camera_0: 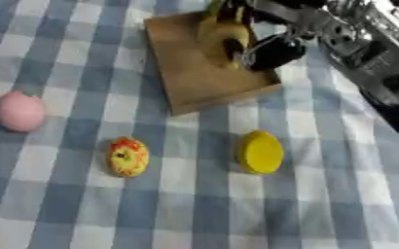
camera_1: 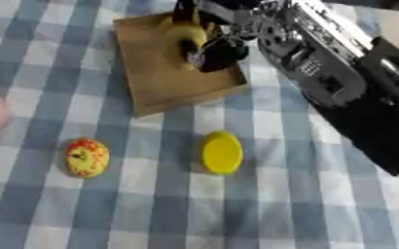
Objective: Pick up objects on the table and place them in the box.
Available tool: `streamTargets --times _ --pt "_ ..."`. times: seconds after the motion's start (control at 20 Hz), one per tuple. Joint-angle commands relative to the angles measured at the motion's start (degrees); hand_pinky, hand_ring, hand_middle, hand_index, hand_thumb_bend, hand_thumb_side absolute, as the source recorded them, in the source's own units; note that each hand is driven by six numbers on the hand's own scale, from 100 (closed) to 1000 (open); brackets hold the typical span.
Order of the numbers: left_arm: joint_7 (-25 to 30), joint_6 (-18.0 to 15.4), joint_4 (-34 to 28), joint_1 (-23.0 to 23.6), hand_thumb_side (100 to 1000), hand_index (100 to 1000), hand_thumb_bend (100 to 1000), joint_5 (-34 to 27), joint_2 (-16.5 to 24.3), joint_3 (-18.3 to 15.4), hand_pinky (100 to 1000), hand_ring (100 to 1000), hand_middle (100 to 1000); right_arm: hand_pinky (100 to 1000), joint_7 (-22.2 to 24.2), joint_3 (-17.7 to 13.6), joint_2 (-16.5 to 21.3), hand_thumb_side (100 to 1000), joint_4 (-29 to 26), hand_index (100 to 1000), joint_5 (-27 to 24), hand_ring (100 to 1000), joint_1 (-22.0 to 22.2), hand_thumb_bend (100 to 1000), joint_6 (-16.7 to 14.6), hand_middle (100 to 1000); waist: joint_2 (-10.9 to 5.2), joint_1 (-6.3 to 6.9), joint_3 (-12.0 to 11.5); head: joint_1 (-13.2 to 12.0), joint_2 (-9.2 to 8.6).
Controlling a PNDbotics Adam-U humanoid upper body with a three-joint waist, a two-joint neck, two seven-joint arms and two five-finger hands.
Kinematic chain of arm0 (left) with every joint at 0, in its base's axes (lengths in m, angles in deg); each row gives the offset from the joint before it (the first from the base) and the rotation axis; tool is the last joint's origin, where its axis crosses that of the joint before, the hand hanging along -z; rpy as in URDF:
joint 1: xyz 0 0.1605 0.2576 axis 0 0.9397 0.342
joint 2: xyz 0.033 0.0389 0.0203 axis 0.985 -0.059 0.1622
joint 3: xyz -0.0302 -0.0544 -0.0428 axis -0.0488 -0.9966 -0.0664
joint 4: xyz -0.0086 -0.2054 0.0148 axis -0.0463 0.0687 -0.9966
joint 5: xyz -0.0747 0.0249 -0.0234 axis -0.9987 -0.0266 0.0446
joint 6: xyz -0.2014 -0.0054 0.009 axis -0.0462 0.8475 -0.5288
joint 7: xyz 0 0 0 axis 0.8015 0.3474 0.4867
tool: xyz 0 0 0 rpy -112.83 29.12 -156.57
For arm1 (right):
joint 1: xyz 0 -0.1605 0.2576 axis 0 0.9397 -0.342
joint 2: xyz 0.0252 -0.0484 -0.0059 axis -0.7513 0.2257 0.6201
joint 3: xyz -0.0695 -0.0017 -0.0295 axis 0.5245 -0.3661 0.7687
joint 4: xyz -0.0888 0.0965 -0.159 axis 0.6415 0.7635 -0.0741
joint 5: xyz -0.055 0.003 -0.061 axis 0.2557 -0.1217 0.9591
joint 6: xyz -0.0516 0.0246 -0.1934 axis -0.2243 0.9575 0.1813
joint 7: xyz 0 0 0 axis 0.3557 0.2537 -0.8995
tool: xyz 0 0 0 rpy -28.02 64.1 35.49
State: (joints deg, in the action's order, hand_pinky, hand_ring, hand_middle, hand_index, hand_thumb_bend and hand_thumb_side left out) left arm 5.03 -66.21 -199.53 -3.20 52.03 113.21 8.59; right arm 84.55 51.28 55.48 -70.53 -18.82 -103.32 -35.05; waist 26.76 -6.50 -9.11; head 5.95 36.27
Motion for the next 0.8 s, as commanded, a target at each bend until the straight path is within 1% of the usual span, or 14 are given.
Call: streamTargets --times 0.05,0.2,0.35,0.5,0.65,0.8 --pt "0.3 0.0 -0.9 -0.5 590 795 183 -0.2 1.8 -0.1 770 753 728 779 0.8 -0.7 0.2 397 2.2 869 0.8 815 -1.3 100 -1.6 849 -1.55 0.37 0.0 0.0 0.42" --pt "0.3 0.1 -0.9 -0.4 589 795 183 -0.2 1.8 -0.1 770 753 729 786 2.5 -1.6 0.2 471 2.7 892 0.5 832 -1.4 100 -2.5 871 -1.67 0.37 0.1 -0.1 0.47" --pt "0.4 0.2 -0.9 -0.4 589 795 183 -0.1 1.8 -0.1 770 754 729 799 3.5 -2.2 0.4 517 2.2 926 0.2 861 -1.4 100 -3.1 906 -1.84 0.41 0.2 -0.2 0.51" --pt "0.4 0.2 -0.9 -0.3 588 795 183 -0.2 1.8 -0.1 770 754 729 796 4.8 -2.6 0.8 505 1.2 931 -0.3 862 -1.3 100 -3.7 905 -2.07 0.49 0.3 -0.3 0.58" --pt "0.4 0.2 -0.9 -0.3 588 795 185 -0.2 1.8 -0.2 770 753 729 782 4.5 -3.3 1.2 462 -0.2 911 -0.8 843 -1.0 100 -3.4 884 -2.34 0.59 0.4 -0.4 0.60" --pt "0.3 0.2 -0.9 -0.1 587 794 186 -0.2 1.9 -0.3 770 753 729 775 3.6 -4.2 3.3 447 -3.9 898 -2.1 828 0.4 100 -2.7 862 -2.61 0.64 0.6 -0.7 0.67"
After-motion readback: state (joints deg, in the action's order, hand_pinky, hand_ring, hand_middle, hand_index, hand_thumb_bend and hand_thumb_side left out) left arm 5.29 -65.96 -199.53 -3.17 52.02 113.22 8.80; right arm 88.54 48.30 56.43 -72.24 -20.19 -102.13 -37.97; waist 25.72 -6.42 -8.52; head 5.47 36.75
